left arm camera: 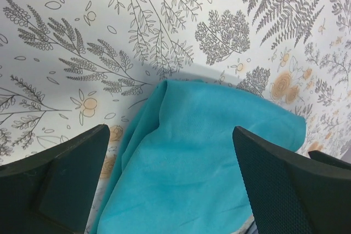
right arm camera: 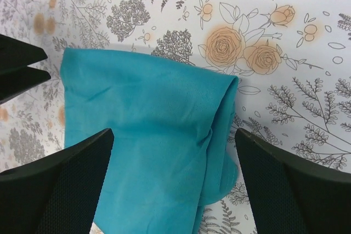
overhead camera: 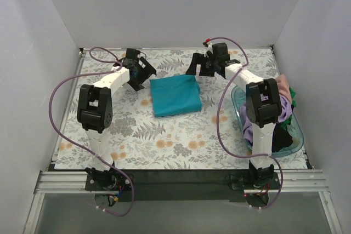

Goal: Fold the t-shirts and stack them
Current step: Fold the tshirt

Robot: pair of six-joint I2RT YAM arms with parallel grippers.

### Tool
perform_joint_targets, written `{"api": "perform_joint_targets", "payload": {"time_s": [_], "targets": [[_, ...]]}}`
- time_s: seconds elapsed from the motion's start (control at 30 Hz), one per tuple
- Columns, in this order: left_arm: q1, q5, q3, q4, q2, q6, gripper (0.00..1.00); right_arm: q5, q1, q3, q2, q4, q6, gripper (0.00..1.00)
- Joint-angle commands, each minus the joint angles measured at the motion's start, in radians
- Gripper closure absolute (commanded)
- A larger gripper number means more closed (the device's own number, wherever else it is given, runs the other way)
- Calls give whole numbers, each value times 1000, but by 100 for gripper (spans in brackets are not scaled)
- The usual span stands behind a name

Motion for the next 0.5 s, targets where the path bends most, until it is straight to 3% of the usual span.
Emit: {"api": "perform_joint_targets", "payload": {"time_s": [0.0, 0.23, 0.47], "targets": [[-1, -14, 21, -20, -80, 55, 5, -62, -5, 39, -62, 28, -7, 2], [-8, 74, -123, 78, -175, 81, 3, -54, 43, -125, -207, 30, -69, 2], [-26, 120, -154, 110, -140, 89, 3, -12, 93, -197, -176, 28, -104, 2]]}}
